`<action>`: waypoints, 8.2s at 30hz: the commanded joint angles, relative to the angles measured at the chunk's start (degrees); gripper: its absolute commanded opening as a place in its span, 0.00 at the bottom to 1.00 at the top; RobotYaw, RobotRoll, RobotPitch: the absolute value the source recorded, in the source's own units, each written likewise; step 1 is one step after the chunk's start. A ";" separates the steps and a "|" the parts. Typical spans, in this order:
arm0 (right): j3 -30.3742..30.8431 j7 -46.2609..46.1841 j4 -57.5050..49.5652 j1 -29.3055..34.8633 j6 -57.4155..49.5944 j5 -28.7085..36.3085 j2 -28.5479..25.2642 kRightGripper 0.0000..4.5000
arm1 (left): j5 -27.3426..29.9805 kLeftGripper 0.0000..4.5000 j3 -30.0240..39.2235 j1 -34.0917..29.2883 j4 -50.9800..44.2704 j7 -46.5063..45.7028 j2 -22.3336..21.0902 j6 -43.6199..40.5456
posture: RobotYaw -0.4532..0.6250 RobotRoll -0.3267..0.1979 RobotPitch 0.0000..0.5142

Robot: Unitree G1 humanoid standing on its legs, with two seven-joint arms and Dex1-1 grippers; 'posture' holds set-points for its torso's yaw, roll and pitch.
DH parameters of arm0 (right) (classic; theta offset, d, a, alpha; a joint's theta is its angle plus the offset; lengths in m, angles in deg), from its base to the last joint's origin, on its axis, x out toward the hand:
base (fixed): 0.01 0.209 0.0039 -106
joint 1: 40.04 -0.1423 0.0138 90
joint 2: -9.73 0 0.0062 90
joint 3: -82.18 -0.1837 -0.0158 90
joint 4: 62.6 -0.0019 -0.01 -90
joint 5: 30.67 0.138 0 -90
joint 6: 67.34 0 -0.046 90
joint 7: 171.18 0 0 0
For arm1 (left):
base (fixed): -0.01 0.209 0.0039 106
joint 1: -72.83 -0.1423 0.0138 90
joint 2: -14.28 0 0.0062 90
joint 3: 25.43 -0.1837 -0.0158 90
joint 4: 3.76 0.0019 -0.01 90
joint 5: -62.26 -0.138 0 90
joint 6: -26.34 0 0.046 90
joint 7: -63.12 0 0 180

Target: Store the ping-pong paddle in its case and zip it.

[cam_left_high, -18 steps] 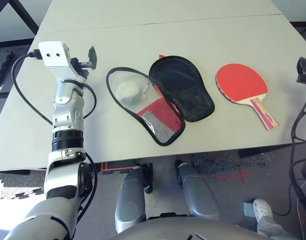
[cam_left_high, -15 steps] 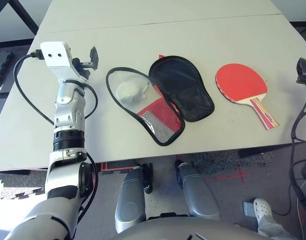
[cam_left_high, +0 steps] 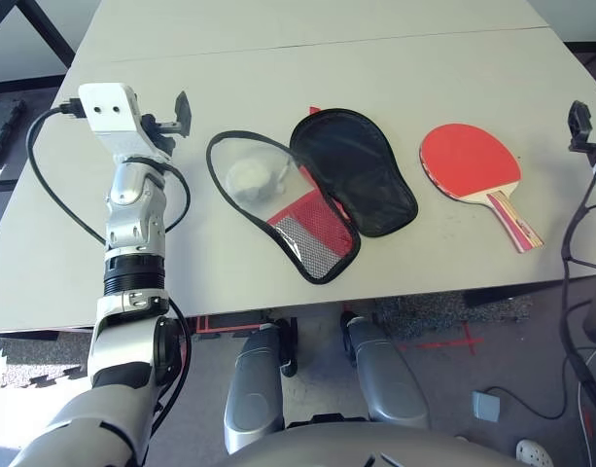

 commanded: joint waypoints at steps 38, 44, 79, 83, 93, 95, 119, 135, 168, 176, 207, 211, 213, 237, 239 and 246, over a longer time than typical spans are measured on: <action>8.81 16.31 -2.35 -5.63 -10.50 -5.56 1.57 0.99 | 19.08 1.00 0.96 -11.98 -33.25 25.65 -21.38 -30.06 | 0.55 0.62 0.48; 9.71 20.85 -16.39 -1.06 -27.25 -3.33 -1.08 0.99 | 27.65 1.00 -5.21 -5.92 -41.73 32.07 -22.41 -40.98 | 0.52 0.62 0.48; 13.21 15.86 -72.87 24.14 -96.45 6.78 -12.93 0.99 | 19.52 1.00 -19.63 2.34 -36.08 40.58 -12.57 -38.37 | 0.38 0.62 0.42; 13.24 14.03 -72.13 24.54 -95.92 6.68 -11.50 0.78 | 19.62 1.00 -19.56 2.62 -36.55 40.35 -12.39 -38.76 | 0.39 0.62 0.42; 10.63 10.19 -73.16 24.84 -92.59 6.35 -10.23 0.24 | 18.87 1.00 -20.03 2.84 -35.68 40.75 -11.79 -38.24 | 0.37 0.62 0.41; 9.80 9.30 -73.38 23.86 -91.12 6.18 -9.76 0.24 | 18.69 1.00 -20.08 2.93 -35.44 40.95 -11.58 -38.09 | 0.37 0.62 0.41; 14.92 -7.49 -80.01 5.40 -99.87 5.35 21.17 0.24 | 19.13 1.00 -17.26 -0.31 -40.39 40.50 -14.62 -41.75 | 0.47 0.62 0.44; 21.93 -7.62 -73.93 6.37 -99.48 4.92 24.62 0.24 | 20.03 1.00 -15.69 -4.44 -45.83 37.14 -14.67 -44.41 | 0.53 0.62 0.49; 18.29 -14.18 -82.48 12.64 -104.91 8.82 24.54 0.24 | 18.38 1.00 -18.16 -6.09 -43.91 37.26 -12.89 -40.88 | 0.51 0.62 0.54; 16.29 -19.10 -82.75 12.53 -104.91 16.85 24.33 0.24 | 17.72 1.00 -18.99 -5.89 -42.81 37.64 -12.27 -39.58 | 0.50 0.62 0.53; 17.79 -38.31 -78.44 11.71 -104.91 53.33 12.32 0.29 | 16.23 1.00 -19.43 -6.58 -42.10 37.67 -11.89 -37.55 | 0.51 0.62 0.50; 18.02 -38.78 -78.78 11.54 -104.91 55.80 10.56 0.28 | 16.21 1.00 -19.69 -6.58 -42.23 37.46 -11.69 -37.66 | 0.51 0.62 0.51; 17.99 -39.34 -78.99 11.59 -104.91 57.17 9.94 0.28 | 16.17 1.00 -19.84 -6.59 -42.23 37.43 -11.59 -37.65 | 0.51 0.62 0.51; 16.91 -25.65 -74.84 7.69 -104.08 67.67 -5.34 1.00 | 17.99 1.00 -8.57 -4.64 -41.31 41.20 -26.00 -40.94 | 0.53 0.62 0.51; 16.63 -18.08 -75.09 8.82 -99.32 62.78 -7.85 1.00 | 17.44 1.00 -5.28 -9.16 -40.81 43.65 -30.73 -41.01 | 0.54 0.62 0.51; 17.43 -1.49 -71.65 12.91 -85.01 49.31 -8.91 1.00 | 17.11 1.00 -2.73 -17.18 -39.91 43.89 -32.41 -39.90 | 0.56 0.62 0.50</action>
